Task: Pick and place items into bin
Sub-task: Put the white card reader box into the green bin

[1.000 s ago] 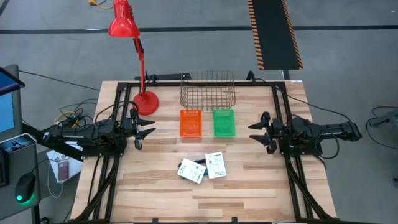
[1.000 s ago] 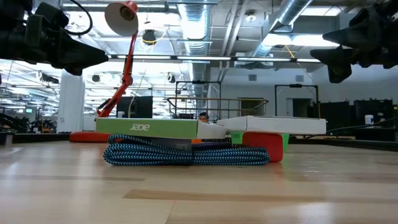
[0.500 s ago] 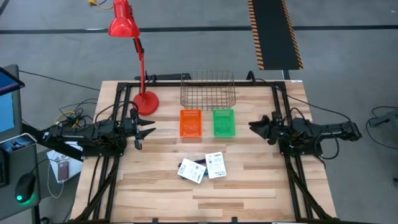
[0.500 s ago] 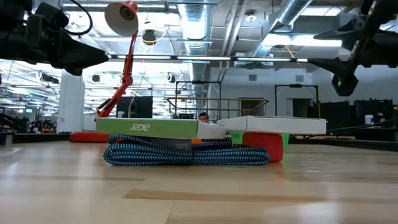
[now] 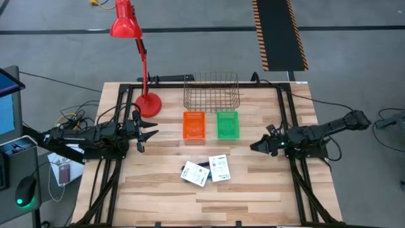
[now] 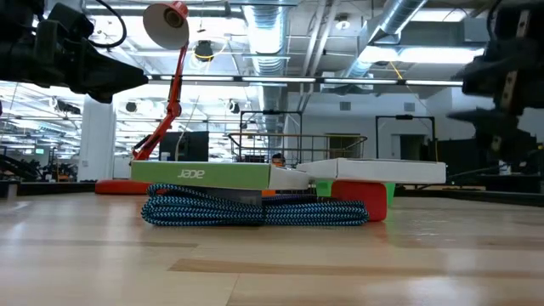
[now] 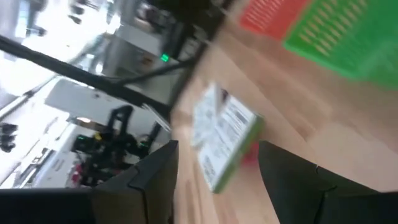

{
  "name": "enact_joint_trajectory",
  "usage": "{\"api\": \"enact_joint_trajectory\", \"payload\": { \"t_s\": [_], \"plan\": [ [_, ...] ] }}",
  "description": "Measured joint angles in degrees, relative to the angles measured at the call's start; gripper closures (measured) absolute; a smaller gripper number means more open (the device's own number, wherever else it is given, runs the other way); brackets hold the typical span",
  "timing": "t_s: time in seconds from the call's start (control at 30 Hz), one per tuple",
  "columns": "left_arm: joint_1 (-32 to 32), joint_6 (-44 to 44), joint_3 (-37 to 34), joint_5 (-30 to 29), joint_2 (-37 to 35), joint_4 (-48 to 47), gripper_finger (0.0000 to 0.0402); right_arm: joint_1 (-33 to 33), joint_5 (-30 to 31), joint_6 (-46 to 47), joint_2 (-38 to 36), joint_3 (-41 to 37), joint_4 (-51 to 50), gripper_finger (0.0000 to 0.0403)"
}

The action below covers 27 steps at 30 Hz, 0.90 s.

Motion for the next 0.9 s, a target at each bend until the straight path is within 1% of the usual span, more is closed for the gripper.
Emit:
{"api": "enact_joint_trajectory", "payload": {
  "t_s": [0.1, 0.23, 0.5, 0.6, 0.77, 0.9],
  "plan": [
    [0.00, 0.06, 0.01, 0.00, 0.00, 0.00, 0.0271, 1.25, 1.45, 4.46, 4.33, 0.00, 0.21, 0.0189],
    [0.00, 0.42, 0.01, 0.00, 0.01, 0.00, 0.0271, 2.47, 1.46, 10.41, 7.92, 0.00, 0.23, 0.0188],
    [0.00, 0.65, 0.01, 0.00, 0.00, 0.00, 0.0271, 6.16, 1.21, 19.98, 9.45, 0.00, 0.28, 0.0161],
    [0.00, 0.26, 0.00, 0.00, 0.00, 0.00, 0.0271, 8.12, 1.42, 22.73, 9.48, 0.00, 0.30, 0.0158],
    [-0.01, 0.43, 0.01, 0.00, 0.01, 0.00, 0.0271, 10.18, 4.38, 26.33, 11.15, 0.00, 1.00, 0.0157],
    [-0.01, 0.13, 0.02, 0.00, 0.00, 0.00, 0.0271, 11.62, 7.26, 28.45, 14.04, 0.00, 3.04, 0.0158]
  ]
}}
